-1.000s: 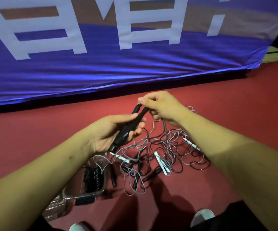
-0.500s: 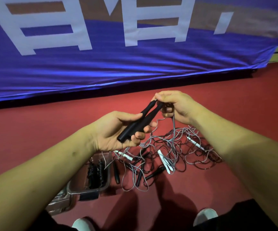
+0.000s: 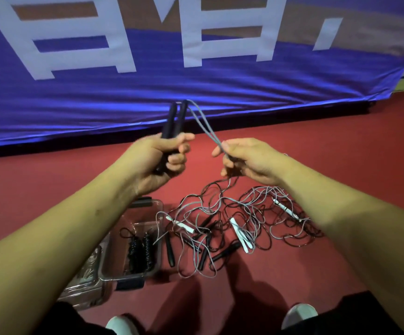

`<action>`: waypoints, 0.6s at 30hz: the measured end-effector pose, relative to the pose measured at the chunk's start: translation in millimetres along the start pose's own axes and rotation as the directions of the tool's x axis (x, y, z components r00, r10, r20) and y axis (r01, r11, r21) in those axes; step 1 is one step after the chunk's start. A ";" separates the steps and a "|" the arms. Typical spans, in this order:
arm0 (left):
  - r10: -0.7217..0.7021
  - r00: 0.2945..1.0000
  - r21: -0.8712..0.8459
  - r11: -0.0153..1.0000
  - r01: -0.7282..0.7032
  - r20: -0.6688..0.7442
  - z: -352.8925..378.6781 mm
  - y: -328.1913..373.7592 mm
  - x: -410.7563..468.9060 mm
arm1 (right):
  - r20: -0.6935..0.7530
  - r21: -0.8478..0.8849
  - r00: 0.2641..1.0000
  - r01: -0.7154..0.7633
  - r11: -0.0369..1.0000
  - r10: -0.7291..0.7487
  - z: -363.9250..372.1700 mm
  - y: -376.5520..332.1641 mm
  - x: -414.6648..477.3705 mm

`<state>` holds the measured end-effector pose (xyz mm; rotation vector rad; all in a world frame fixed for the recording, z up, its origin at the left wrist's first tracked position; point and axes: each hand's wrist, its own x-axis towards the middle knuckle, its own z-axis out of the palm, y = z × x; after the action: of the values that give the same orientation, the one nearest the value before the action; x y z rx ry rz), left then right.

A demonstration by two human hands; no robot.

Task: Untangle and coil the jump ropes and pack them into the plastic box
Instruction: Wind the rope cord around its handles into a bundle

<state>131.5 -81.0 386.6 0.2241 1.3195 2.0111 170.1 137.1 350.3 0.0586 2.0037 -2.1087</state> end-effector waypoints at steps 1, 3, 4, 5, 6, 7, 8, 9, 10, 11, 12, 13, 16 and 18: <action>0.058 0.997 0.018 0.998 -0.057 -0.043 -1.7 2.7 1.7 | 0.025 0.007 0.999 -0.022 1.000 0.022 3.8 1.3 -1.0; 0.149 0.979 0.064 0.988 -0.141 -0.141 -4.8 3.7 4.3 | 0.066 0.014 0.997 -0.044 0.999 0.043 16.0 1.8 -1.6; 0.181 0.961 0.063 0.983 -0.172 -0.207 -6.6 3.0 6.5 | 0.079 0.012 0.996 -0.046 0.999 0.045 23.7 1.4 -1.7; 0.206 0.937 0.050 0.979 -0.200 -0.284 -8.5 2.3 9.0 | 0.099 0.011 0.994 -0.045 0.999 0.044 32.2 0.3 -2.4; 0.226 0.909 0.038 0.973 -0.227 -0.349 -11.5 1.7 11.7 | 0.131 0.008 0.990 -0.049 0.999 0.048 40.9 -0.9 -4.2; 0.239 0.889 0.032 0.969 -0.247 -0.391 -14.8 1.5 14.2 | 0.180 0.005 0.982 -0.062 0.998 0.060 49.4 -2.1 -7.3; 0.240 0.881 0.016 0.966 -0.257 -0.407 -17.0 2.5 16.3 | 0.235 0.002 0.969 -0.077 0.997 0.074 57.8 -2.7 -10.8; 0.226 0.883 -0.026 0.966 -0.259 -0.412 -18.4 3.8 17.0 | 0.273 -0.005 0.958 -0.092 0.996 0.090 66.5 -1.6 -14.3; 0.196 0.894 -0.099 0.962 -0.256 -0.404 -18.4 5.2 17.3 | 0.274 -0.012 0.956 -0.109 0.994 0.108 74.1 0.9 -16.8; 0.168 0.908 -0.180 0.951 -0.253 -0.385 -18.0 6.5 16.7 | 0.245 -0.010 0.961 -0.128 0.992 0.127 81.6 3.9 -17.9; 0.149 0.921 -0.240 0.939 -0.246 -0.361 -16.4 7.5 16.1 | 0.203 0.007 0.970 -0.142 0.990 0.137 87.4 7.7 -17.8; 0.135 0.928 -0.269 0.934 -0.236 -0.347 -14.7 8.4 15.3 | 0.170 0.040 0.974 -0.155 0.987 0.146 92.3 10.8 -16.9; 0.093 0.934 -0.287 0.937 -0.199 -0.345 -14.0 6.4 15.6 | 0.192 0.156 0.953 -0.266 0.951 0.235 101.0 13.1 -14.6; 0.055 0.939 -0.251 0.957 -0.147 -0.340 -13.8 2.8 15.9 | 0.218 0.162 0.932 -0.326 0.932 0.288 104.6 13.0 -14.8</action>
<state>111.7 -81.5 379.0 -0.1862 1.2244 2.3687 200.5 35.2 346.9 0.1849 1.5588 -2.0139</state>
